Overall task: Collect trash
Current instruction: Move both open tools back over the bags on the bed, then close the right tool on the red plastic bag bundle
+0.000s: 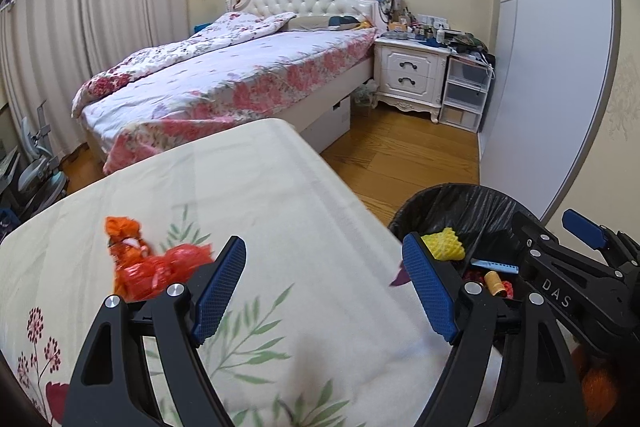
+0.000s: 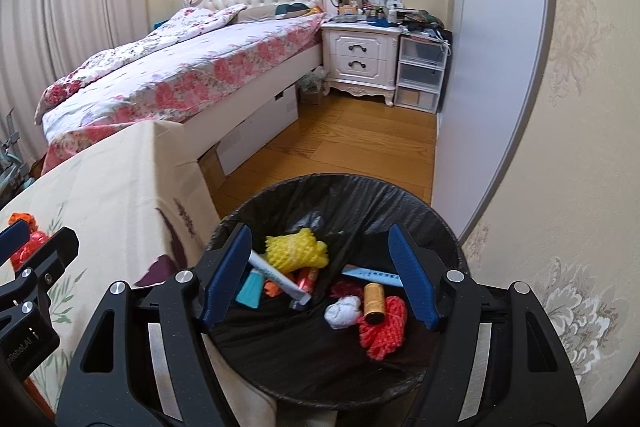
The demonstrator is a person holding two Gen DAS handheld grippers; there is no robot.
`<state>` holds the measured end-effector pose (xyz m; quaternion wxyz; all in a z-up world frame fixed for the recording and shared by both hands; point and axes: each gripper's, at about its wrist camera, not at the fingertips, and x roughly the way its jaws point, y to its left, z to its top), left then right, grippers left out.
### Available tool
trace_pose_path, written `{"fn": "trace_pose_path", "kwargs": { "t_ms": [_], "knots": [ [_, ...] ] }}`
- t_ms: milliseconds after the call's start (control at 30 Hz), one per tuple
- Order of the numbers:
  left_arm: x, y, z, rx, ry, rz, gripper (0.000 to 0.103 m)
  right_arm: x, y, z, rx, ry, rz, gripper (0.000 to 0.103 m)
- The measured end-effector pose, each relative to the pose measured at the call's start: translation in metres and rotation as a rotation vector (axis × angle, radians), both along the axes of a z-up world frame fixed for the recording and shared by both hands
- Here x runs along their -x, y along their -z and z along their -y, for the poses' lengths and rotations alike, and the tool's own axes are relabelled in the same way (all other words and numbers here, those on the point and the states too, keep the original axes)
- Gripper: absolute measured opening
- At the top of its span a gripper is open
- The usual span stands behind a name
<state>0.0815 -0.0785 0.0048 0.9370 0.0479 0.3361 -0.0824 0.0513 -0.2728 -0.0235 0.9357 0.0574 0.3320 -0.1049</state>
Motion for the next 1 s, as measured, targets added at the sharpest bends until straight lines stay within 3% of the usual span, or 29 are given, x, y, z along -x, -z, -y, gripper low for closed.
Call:
{"fn": "trace_pose_path", "kwargs": {
  "t_ms": [333,1000],
  "knots": [
    [0.014,-0.003,-0.058,-0.002,-0.111,0.008,0.079,0.001,-0.009,-0.054,0.008,-0.121,0.008,0.074],
    [0.044,0.009,-0.201,-0.007,-0.425,-0.022,0.079,-0.008,-0.016,-0.174,-0.018,-0.394,-0.013,0.075]
  ]
}}
